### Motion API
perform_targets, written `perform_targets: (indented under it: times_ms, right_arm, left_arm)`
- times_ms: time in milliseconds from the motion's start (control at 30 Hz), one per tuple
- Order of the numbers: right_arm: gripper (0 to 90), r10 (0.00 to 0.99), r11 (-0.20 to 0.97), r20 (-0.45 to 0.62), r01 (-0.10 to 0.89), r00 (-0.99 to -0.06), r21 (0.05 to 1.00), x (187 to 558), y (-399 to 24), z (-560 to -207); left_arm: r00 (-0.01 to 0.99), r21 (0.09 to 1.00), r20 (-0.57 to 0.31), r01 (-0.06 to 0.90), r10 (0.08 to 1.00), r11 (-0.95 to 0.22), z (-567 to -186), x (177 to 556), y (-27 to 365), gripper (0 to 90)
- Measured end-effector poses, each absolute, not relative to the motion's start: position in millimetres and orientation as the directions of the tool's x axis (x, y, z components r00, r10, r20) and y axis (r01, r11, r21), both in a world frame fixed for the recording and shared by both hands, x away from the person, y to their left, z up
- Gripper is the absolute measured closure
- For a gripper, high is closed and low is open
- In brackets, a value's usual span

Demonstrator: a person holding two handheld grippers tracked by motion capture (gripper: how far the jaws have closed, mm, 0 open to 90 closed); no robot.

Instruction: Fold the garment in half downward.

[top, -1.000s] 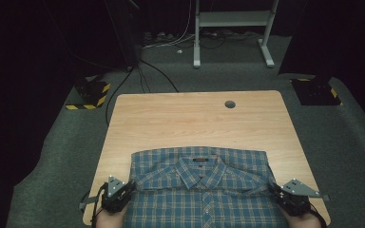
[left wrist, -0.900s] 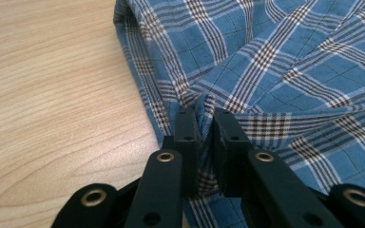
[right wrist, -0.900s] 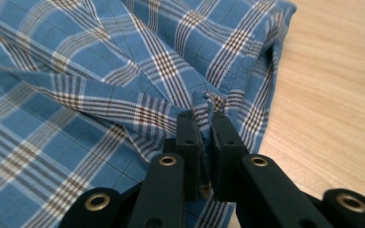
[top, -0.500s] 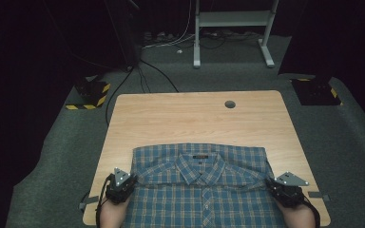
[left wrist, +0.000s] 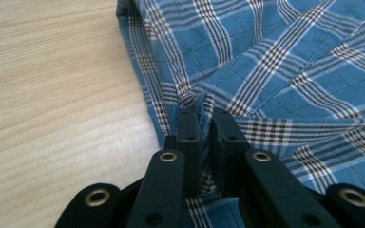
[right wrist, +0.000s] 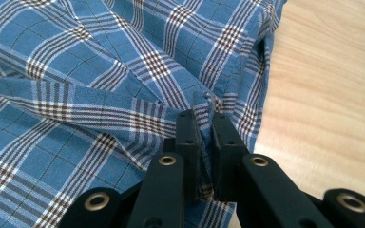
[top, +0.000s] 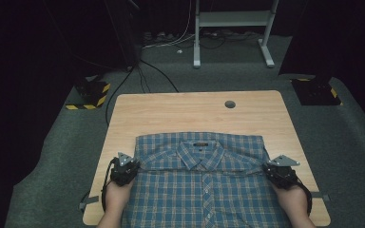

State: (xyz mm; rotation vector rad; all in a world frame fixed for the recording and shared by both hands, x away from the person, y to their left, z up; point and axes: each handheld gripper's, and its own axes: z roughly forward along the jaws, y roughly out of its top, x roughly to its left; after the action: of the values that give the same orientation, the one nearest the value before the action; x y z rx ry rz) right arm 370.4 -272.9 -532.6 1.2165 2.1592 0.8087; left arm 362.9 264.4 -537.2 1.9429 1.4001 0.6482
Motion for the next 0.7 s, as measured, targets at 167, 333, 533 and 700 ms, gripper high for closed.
perform_targets:
  times_ms: [167, 333, 533, 700]
  right_arm:
    - [82.8, 0.877, 0.431, -0.18, 0.563, -0.446, 0.706, 385.7, -270.0, -531.5]
    - [82.8, 0.88, 0.431, -0.183, 0.574, -0.438, 0.697, 402.5, -268.0, -529.9]
    - [82.8, 0.884, 0.428, -0.186, 0.582, -0.429, 0.692, 421.5, -265.8, -528.9]
    - [82.8, 0.889, 0.42, -0.184, 0.589, -0.419, 0.69, 435.3, -263.7, -528.2]
  left_arm:
    - [0.299, 0.744, 0.011, 0.635, 0.954, -0.208, -536.7, 377.6, 264.9, 82.9]
    - [0.284, 0.738, 0.014, 0.644, 0.959, -0.202, -535.3, 393.4, 263.2, 82.9]
    - [0.273, 0.731, 0.028, 0.65, 0.961, -0.206, -533.8, 410.4, 261.6, 82.8]
    - [0.251, 0.743, 0.017, 0.644, 0.968, -0.18, -535.1, 423.8, 261.7, 82.9]
